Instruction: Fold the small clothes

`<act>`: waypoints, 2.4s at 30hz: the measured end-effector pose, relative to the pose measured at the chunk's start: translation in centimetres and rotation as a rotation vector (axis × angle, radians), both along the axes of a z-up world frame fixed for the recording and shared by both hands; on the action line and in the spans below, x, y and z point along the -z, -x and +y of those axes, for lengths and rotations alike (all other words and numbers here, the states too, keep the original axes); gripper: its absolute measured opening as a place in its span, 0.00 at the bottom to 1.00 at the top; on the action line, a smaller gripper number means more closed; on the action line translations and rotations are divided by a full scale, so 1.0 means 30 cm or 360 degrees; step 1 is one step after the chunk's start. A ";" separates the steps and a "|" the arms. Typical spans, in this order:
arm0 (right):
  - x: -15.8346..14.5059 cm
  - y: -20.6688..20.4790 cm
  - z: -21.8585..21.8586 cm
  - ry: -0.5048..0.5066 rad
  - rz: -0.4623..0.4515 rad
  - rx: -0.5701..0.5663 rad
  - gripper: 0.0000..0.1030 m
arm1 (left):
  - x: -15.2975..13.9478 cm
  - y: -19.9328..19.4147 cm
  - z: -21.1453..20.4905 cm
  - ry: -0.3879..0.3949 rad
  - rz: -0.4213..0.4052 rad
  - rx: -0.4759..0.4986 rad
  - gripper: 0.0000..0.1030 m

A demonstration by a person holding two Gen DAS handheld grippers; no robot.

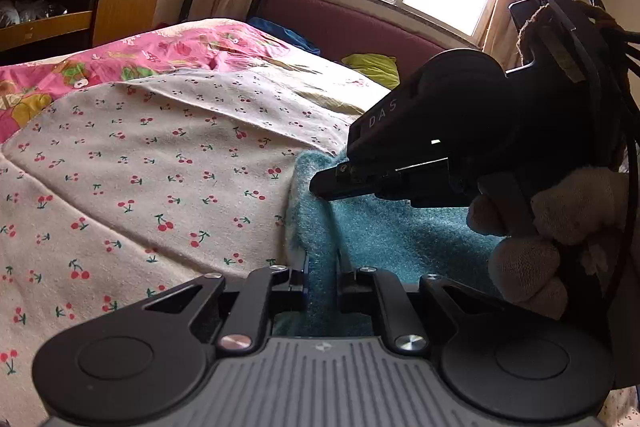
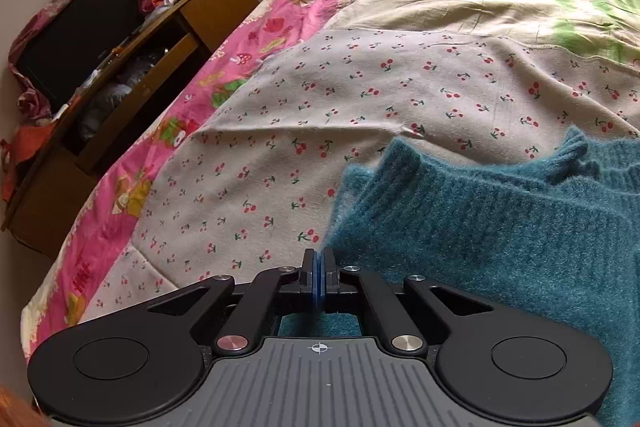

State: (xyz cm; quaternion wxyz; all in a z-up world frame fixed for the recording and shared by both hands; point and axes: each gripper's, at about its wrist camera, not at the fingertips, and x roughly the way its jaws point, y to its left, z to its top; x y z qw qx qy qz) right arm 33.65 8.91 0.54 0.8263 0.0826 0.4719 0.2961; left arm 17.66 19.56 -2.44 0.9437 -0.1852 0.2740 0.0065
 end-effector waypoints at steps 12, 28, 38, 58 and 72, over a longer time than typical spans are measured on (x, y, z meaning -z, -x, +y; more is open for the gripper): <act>-0.102 0.179 -0.334 -0.0067 -0.0349 0.0094 0.10 | 0.015 0.008 0.011 0.0044 0.0070 -0.0112 0.33; 0.100 0.221 -1.081 0.0412 -0.0440 0.0731 0.44 | -0.106 -0.011 -0.212 -0.0337 -0.0126 -0.0102 0.34; 0.062 0.291 -1.211 0.0024 -0.0279 0.0894 0.10 | -0.005 -0.036 -0.166 -0.0265 0.0045 -0.0159 0.34; -0.022 0.290 -1.057 0.0300 -0.0598 0.0700 0.34 | -0.071 0.000 -0.080 -0.0194 -0.0047 -0.0219 0.44; 0.125 0.053 -0.582 0.0455 -0.0474 0.0251 0.32 | 0.022 -0.019 -0.075 -0.0356 0.0042 -0.0188 0.55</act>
